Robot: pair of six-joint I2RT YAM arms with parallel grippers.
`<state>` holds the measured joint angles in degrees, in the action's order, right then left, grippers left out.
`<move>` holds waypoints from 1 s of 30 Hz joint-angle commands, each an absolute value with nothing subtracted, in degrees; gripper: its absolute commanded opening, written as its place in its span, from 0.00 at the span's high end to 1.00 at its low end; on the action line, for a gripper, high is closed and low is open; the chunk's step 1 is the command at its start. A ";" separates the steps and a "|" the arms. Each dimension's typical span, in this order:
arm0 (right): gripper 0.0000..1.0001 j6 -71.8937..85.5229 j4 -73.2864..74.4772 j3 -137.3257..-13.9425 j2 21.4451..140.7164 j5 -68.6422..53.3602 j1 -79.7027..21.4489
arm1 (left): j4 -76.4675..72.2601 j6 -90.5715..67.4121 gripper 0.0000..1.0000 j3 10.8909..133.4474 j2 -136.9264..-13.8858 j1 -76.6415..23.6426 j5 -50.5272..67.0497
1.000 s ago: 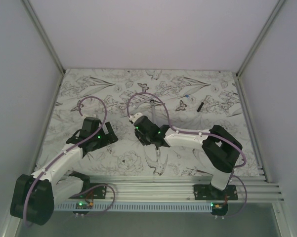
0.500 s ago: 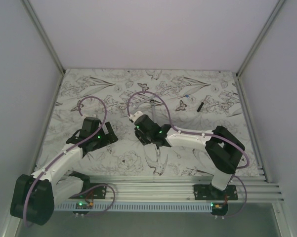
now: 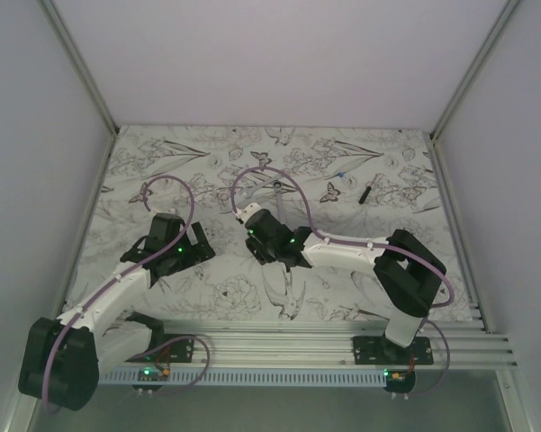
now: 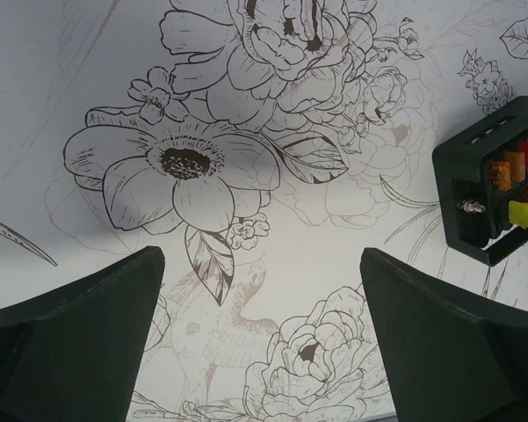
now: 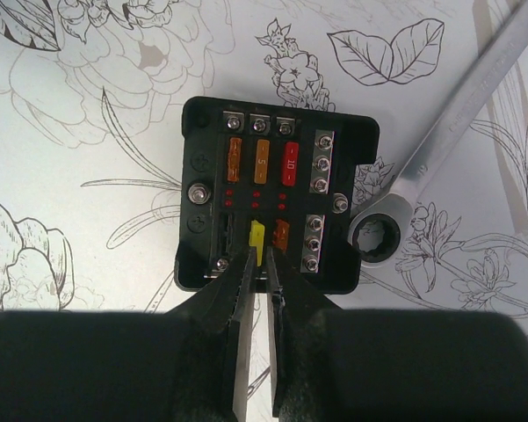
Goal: Snap on the fuse box
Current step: Install the fuse at the fuse box base.
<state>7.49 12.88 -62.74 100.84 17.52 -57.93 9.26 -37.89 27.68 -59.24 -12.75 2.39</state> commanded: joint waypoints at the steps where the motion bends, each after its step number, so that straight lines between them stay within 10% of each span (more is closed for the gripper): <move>1: 0.85 6.28 12.81 -64.40 100.99 18.44 -57.61 | 10.17 -37.47 0.00 27.16 -59.24 -12.46 3.15; 30: 0.90 6.14 23.57 -68.94 105.24 14.51 -56.78 | 10.14 -37.46 0.00 27.07 -59.08 -12.41 3.17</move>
